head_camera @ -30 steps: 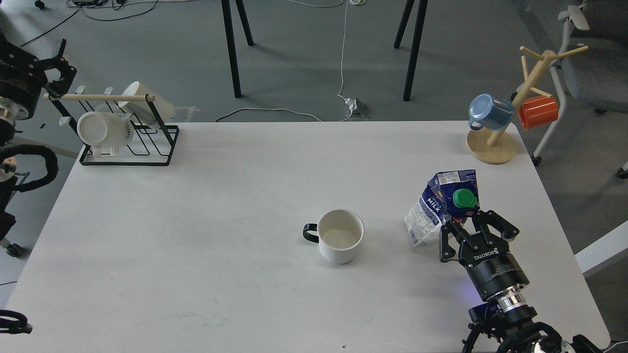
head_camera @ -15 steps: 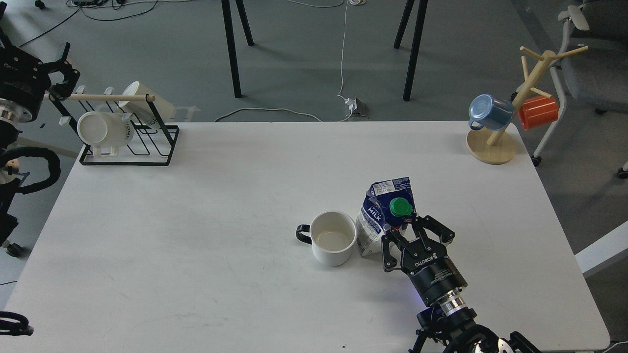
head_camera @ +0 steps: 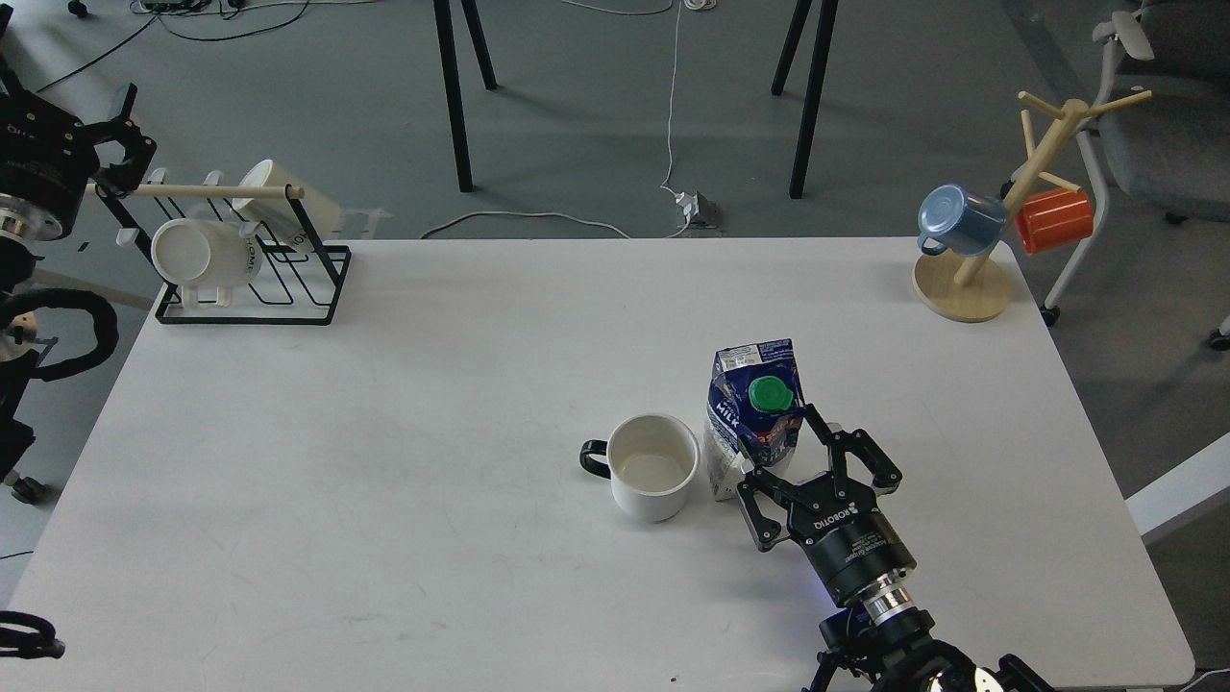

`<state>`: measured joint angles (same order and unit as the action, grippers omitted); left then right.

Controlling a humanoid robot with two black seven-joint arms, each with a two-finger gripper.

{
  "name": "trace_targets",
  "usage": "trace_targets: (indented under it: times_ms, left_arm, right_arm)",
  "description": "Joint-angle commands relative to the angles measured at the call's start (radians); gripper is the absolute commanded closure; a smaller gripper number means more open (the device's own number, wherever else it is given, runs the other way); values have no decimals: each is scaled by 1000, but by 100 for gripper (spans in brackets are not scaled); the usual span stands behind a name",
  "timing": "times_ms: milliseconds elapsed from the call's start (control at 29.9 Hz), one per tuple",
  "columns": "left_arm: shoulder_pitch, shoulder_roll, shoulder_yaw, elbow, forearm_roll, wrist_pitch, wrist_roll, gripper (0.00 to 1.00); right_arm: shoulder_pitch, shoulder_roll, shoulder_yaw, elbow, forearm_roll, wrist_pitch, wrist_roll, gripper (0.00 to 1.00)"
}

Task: Place cup and milk with both arms
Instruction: 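Open the right gripper and withdraw it from the carton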

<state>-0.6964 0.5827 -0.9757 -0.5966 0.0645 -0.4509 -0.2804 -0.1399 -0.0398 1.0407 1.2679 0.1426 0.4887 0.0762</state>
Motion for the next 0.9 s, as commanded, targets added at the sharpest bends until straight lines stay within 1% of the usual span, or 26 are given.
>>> trace_targets:
  times_ms: [0, 134, 234, 335, 468, 602, 703, 870]
  left_arm:
    - [0, -1, 0, 0, 0, 0, 0, 1]
    - [2, 0, 0, 0, -2, 0, 0, 1]
    - [2, 0, -1, 0, -2, 0, 0, 1]
    - [2, 2, -1, 0, -3, -3, 1, 1]
    - [2, 0, -6, 0, -11, -6, 6, 1]
    - [2, -23, -15, -2, -12, -12, 7, 1]
    - [-2, -44, -20, -2, -12, -17, 7, 1]
    - [-15, -109, -18, -12, -35, -29, 12, 1]
  right_arm:
    - [-17, 0, 4, 1, 0, 0, 2, 6]
    - [-52, -14, 15, 2, 0, 0, 2, 4]
    - [-105, -66, 45, 14, 0, 0, 2, 3]
    - [-153, -133, 99, 70, -1, 0, 2, 3]
    - [-165, -238, 197, 99, -1, 0, 4, 2]
    - [-146, -259, 375, 91, -3, 0, 2, 2]
    - [-49, -281, 467, 71, -5, 0, -1, 1]
    - [208, -432, 444, -111, -5, 0, -9, 1]
